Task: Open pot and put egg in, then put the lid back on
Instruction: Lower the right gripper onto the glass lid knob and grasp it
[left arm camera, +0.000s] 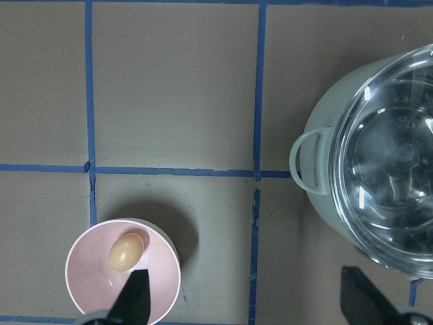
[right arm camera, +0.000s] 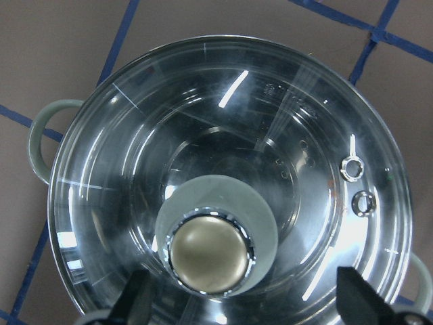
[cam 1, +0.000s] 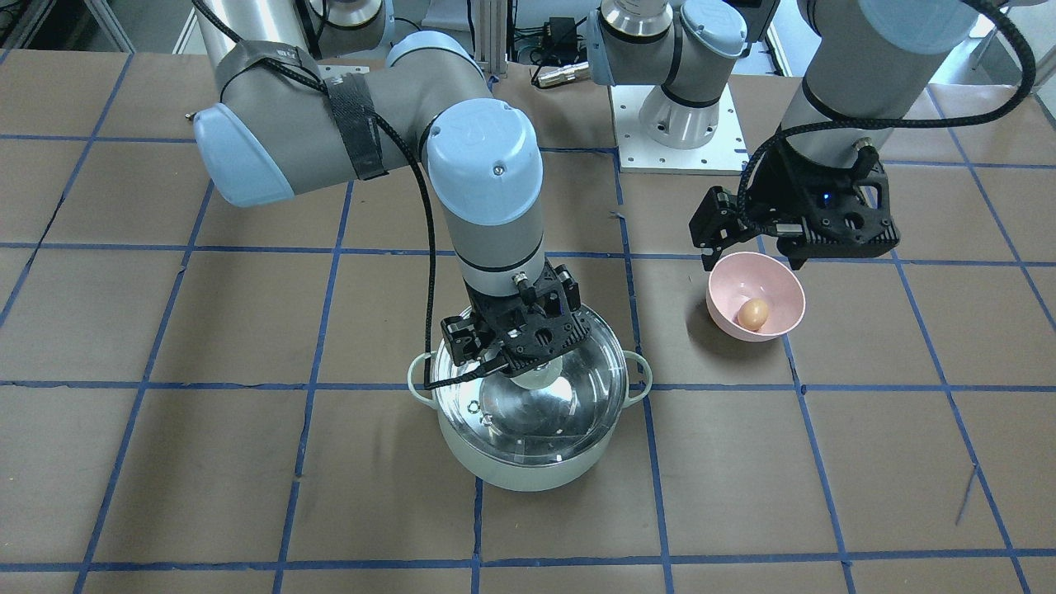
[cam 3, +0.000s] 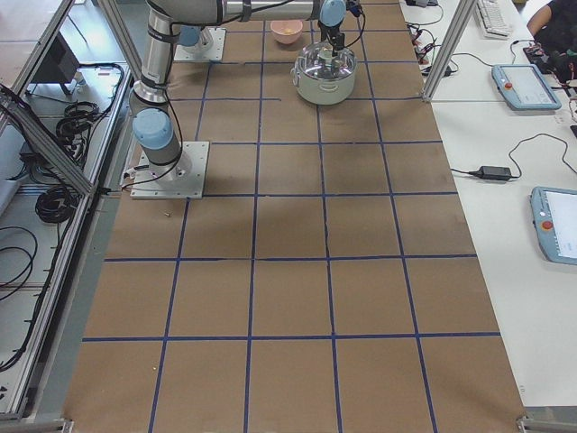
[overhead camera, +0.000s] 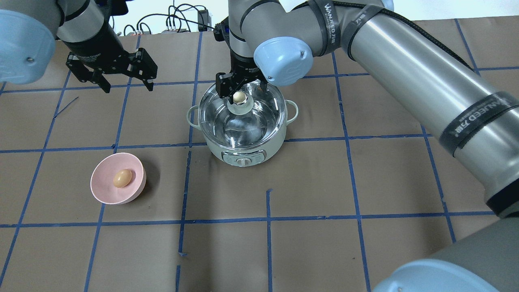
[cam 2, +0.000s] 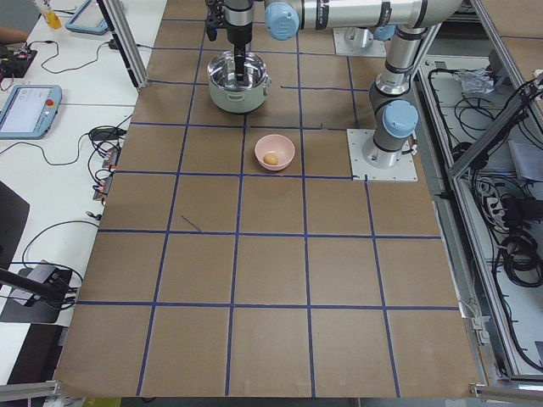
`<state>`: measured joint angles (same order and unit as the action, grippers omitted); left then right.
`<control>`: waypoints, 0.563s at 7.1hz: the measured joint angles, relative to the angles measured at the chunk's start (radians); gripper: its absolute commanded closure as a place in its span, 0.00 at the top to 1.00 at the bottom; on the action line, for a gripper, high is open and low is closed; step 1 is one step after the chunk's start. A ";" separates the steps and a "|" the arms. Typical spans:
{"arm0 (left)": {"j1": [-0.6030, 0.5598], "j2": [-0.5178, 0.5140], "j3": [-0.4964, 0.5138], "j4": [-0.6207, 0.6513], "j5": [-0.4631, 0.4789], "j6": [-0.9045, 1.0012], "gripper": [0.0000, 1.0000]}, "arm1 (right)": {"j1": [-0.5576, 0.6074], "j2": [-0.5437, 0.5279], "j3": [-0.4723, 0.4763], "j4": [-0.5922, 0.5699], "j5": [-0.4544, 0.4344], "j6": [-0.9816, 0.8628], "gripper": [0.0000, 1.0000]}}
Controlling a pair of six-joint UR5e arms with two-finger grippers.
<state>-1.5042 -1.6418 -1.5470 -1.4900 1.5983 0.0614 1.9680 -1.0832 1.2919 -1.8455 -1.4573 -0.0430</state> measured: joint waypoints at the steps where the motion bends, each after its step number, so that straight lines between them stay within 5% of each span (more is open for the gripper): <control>1: 0.044 0.006 -0.013 -0.003 0.001 0.039 1.00 | 0.007 0.011 0.003 -0.024 0.016 0.002 0.90; 2: 0.113 0.008 -0.040 -0.003 -0.004 0.097 1.00 | 0.010 0.020 0.004 -0.043 0.027 0.002 0.87; 4: 0.233 0.004 -0.138 0.000 -0.010 0.203 1.00 | 0.012 0.031 0.009 -0.060 0.032 0.002 0.44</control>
<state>-1.2715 -1.6383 -1.6848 -1.4904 1.5881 0.2644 1.9799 -1.0519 1.3006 -1.9057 -1.4254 -0.0414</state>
